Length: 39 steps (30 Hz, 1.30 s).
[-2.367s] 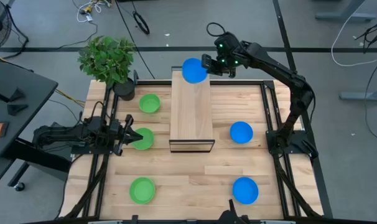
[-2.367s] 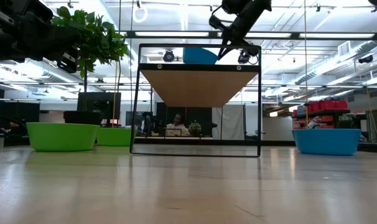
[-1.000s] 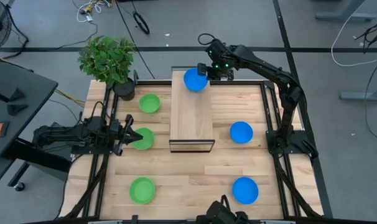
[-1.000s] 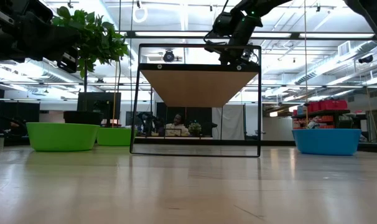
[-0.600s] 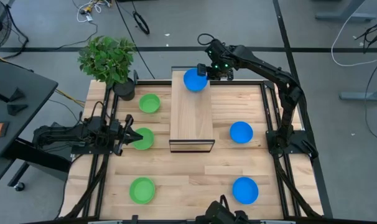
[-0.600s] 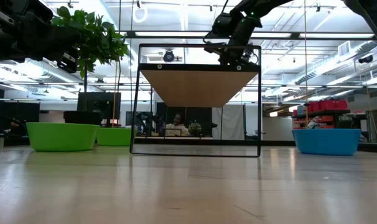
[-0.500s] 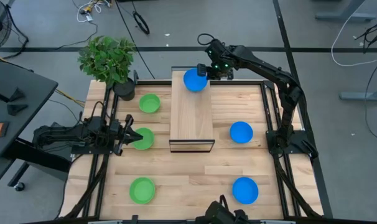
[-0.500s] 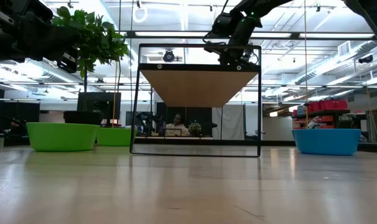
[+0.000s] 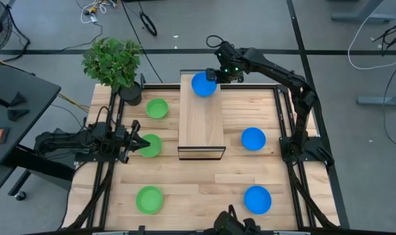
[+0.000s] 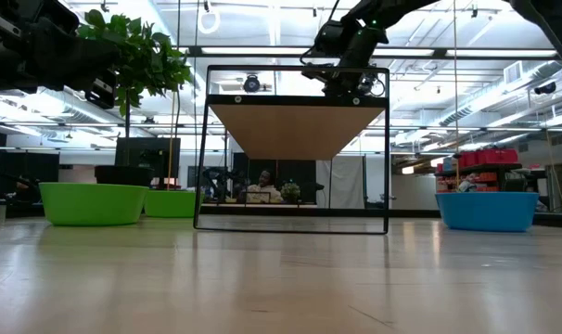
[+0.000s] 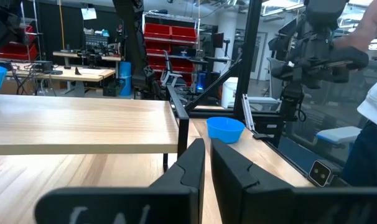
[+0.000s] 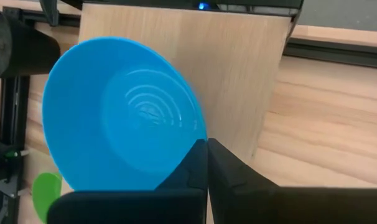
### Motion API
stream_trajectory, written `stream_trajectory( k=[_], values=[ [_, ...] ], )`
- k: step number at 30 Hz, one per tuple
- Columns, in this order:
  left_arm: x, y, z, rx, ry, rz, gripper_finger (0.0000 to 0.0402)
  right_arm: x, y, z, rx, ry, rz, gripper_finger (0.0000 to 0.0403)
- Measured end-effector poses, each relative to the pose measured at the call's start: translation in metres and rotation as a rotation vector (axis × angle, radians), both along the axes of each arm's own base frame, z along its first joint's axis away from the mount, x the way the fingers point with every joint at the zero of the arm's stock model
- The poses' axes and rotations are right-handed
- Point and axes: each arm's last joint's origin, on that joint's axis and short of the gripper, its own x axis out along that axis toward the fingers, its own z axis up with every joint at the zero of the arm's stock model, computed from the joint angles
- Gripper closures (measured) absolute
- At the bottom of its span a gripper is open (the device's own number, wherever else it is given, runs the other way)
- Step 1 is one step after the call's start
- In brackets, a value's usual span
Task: Pick & Place Mini bowls
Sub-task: Put the top blue bowl on the shelf, then stack the top blue bowl on the blue bowl on the shelf
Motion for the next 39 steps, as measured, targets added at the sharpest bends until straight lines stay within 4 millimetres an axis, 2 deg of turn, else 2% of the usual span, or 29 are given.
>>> stream_trajectory(
  k=[15, 39],
  values=[
    [0.0000, 0.0000, 0.0000, 0.000, 0.000, 0.000, 0.0371, 0.0030, -0.0009, -0.0024, -0.010, -0.003, 0.016, 0.0401],
    [0.0000, 0.0000, 0.0001, 0.000, 0.000, 0.000, 0.0371, 0.0014, 0.0013, 0.0000, 0.003, -0.011, 0.042, 0.0333]
  ],
)
